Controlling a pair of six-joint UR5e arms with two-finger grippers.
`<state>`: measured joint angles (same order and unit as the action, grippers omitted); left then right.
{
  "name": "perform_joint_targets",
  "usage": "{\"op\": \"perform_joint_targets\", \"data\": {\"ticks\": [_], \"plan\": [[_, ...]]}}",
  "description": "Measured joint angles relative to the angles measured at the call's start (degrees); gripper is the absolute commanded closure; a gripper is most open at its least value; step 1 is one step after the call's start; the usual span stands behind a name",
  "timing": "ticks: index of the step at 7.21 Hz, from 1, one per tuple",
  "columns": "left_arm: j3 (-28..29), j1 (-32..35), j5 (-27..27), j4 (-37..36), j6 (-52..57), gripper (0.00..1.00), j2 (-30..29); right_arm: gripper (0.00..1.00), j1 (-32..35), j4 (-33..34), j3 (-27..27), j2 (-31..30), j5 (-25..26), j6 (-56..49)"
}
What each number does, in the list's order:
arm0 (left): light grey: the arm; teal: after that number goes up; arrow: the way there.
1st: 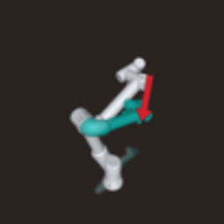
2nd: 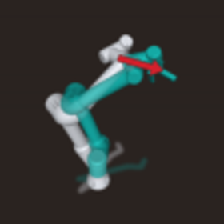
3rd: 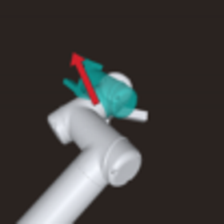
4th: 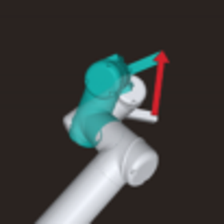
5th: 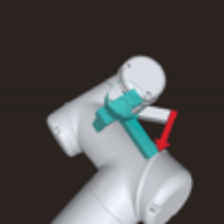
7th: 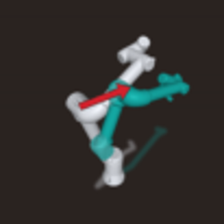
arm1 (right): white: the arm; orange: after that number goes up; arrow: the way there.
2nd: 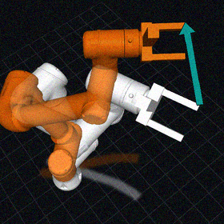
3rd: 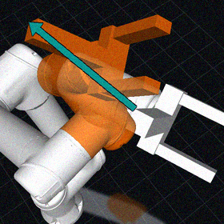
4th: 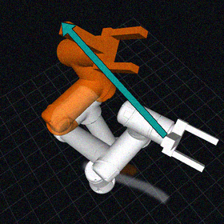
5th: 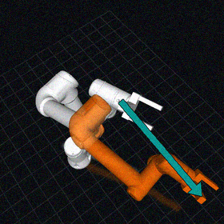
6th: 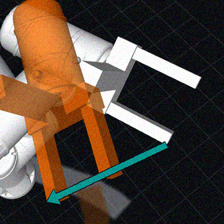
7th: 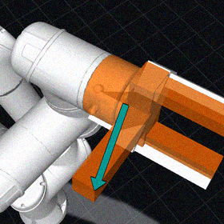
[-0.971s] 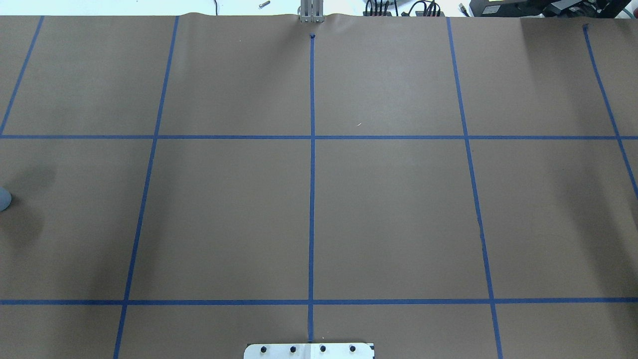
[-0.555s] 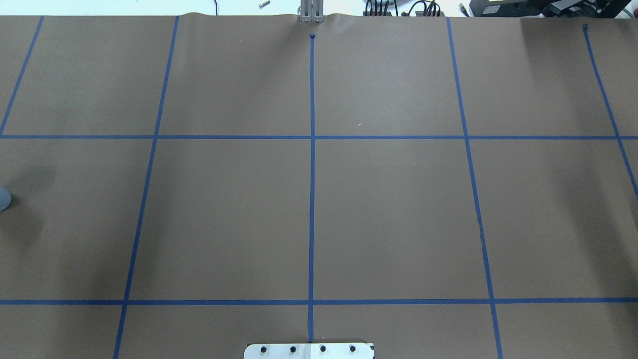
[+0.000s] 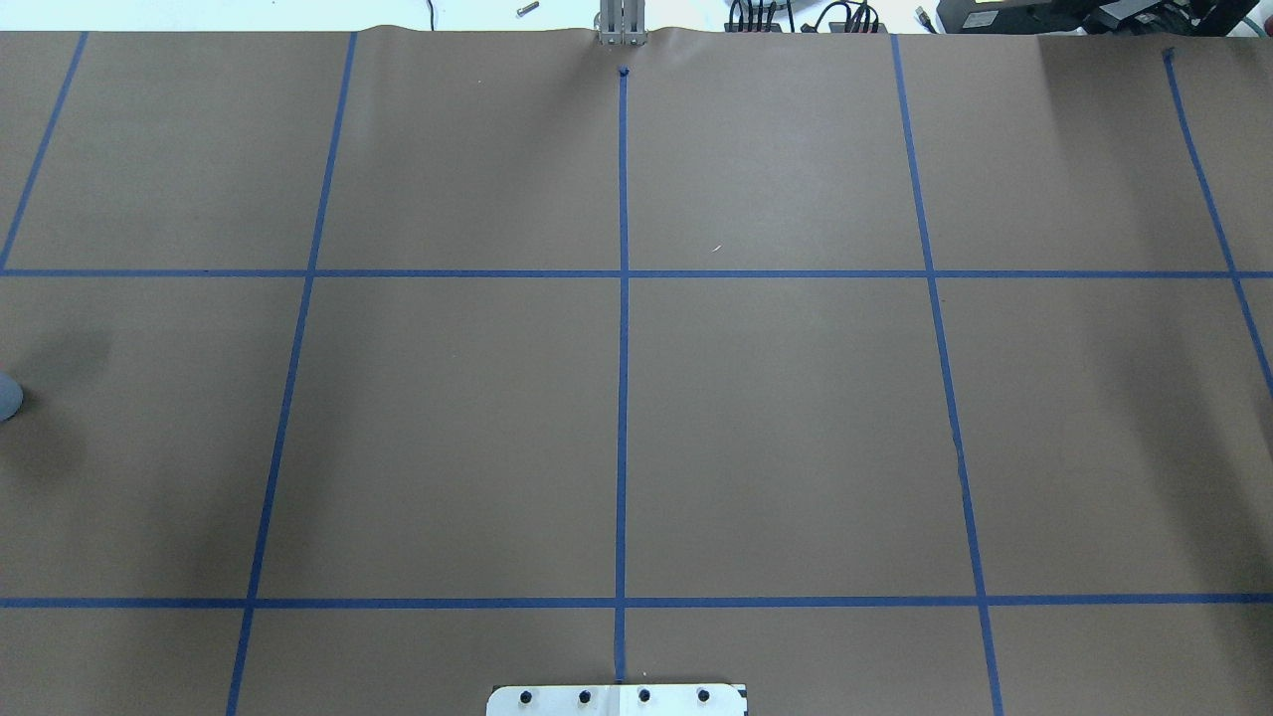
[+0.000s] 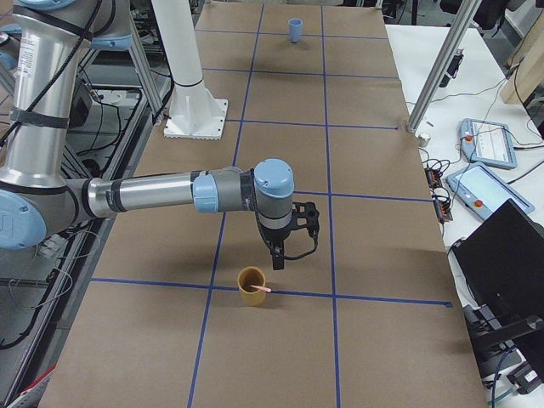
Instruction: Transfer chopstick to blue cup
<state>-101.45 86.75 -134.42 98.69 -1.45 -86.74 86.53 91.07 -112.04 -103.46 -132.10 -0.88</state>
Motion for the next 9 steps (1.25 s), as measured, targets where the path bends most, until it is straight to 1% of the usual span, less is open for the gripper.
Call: {"op": "perform_joint_targets", "data": {"ticks": [1, 2, 3, 4, 6, 8, 9], "plan": [[1.90, 0.00, -0.12, 1.55, -0.14, 0.02, -2.19, 0.00, 0.10, -3.15, -0.06, -0.23, -0.04, -0.15], [3.96, 0.00, -1.11, 2.89, 0.00, 0.02, -3.84, 0.00, 0.23, -8.27, 0.46, -0.94, -0.37, -0.18], [4.87, 0.00, -2.44, 3.82, 0.14, 0.02, -4.93, 0.00, 0.39, -12.96, 1.18, -1.63, -1.40, 0.12], [4.91, 0.00, -3.66, 4.74, 0.10, 0.02, -5.45, 0.00, 0.50, -15.85, 1.36, -1.65, -2.61, 2.17], [5.60, -0.03, -4.41, 10.56, -0.21, 0.02, -4.78, 0.00, 0.48, -19.50, 1.34, -1.00, -2.97, 10.57], [9.46, -0.22, -4.13, 16.31, -0.58, 0.02, -1.37, 0.00, 0.42, -20.75, 1.65, -0.83, -3.14, 13.15], [12.33, -0.90, -3.98, 20.64, -2.22, 0.02, 0.63, 0.00, 0.40, -20.87, 1.70, -0.87, -3.21, 13.40]]}}
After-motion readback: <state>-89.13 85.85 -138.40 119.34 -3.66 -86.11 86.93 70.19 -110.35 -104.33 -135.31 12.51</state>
